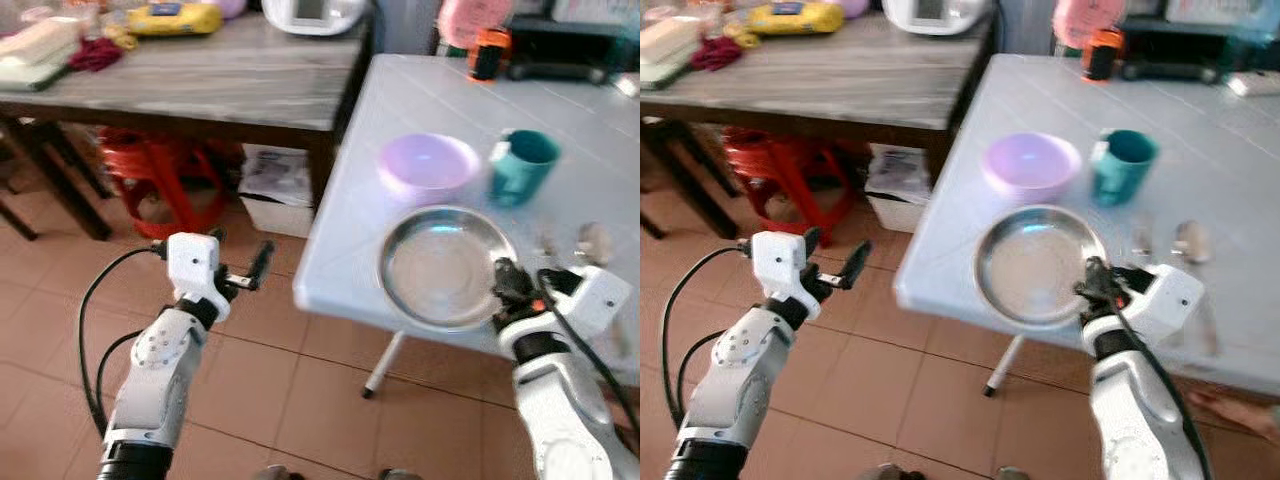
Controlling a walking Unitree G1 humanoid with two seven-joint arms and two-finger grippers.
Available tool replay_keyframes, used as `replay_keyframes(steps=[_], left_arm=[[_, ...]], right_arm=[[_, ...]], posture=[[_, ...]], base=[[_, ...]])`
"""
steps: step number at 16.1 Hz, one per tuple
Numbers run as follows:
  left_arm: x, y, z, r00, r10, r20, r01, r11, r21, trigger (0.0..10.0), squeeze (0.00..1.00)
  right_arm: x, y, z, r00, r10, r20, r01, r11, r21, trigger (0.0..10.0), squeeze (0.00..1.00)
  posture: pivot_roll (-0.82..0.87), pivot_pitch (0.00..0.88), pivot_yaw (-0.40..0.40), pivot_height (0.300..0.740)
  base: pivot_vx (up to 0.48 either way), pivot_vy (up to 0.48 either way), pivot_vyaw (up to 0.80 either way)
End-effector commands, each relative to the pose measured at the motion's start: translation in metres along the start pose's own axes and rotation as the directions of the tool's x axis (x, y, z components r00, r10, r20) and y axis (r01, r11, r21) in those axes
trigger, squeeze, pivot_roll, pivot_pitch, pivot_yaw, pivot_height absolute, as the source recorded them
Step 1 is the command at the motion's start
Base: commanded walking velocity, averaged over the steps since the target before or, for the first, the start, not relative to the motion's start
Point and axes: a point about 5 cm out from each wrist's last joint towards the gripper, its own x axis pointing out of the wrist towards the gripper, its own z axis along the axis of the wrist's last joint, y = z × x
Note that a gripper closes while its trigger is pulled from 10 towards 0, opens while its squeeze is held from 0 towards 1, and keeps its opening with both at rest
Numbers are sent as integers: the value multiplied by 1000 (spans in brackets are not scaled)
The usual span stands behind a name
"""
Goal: Setting the table
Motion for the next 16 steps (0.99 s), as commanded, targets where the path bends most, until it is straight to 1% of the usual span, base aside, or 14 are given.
replay_keyframes(steps=[1, 8, 10, 13, 16], left_arm=[[0, 1, 0, 1000, 0, -1, 0, 1000, 11, 10000, 0], [-1, -2, -1, 1000, -8, -1, 8, 1000, 12, 10000, 0], [-1, -2, -1, 1000, -8, -3, 8, 1000, 11, 10000, 0], [0, -4, -3, 1000, -11, -6, 11, 1000, 8, 10000, 0], [0, -5, -3, 1000, -11, -7, 11, 1000, 5, 10000, 0]], right_arm=[[-1, -3, 0, 1000, -7, 5, 7, 1000, -9, 10000, 0], [-3, -4, -1, 1000, -12, 8, 12, 1000, -18, 10000, 0], [-3, -4, 0, 1000, -18, 17, 18, 1000, -26, 10000, 0], [-2, -10, 6, 998, -46, 48, 48, 997, -55, 10000, 0], [-2, -11, 7, 997, -49, 52, 52, 996, -66, 10000, 0]], posture=[[-169, 124, 91, 740], [-168, 130, 94, 740], [-169, 130, 94, 740], [-174, 132, 93, 740], [-176, 133, 93, 740]], base=[[0, 319, 0], [0, 327, 0], [0, 337, 0], [0, 334, 0], [0, 340, 0]])
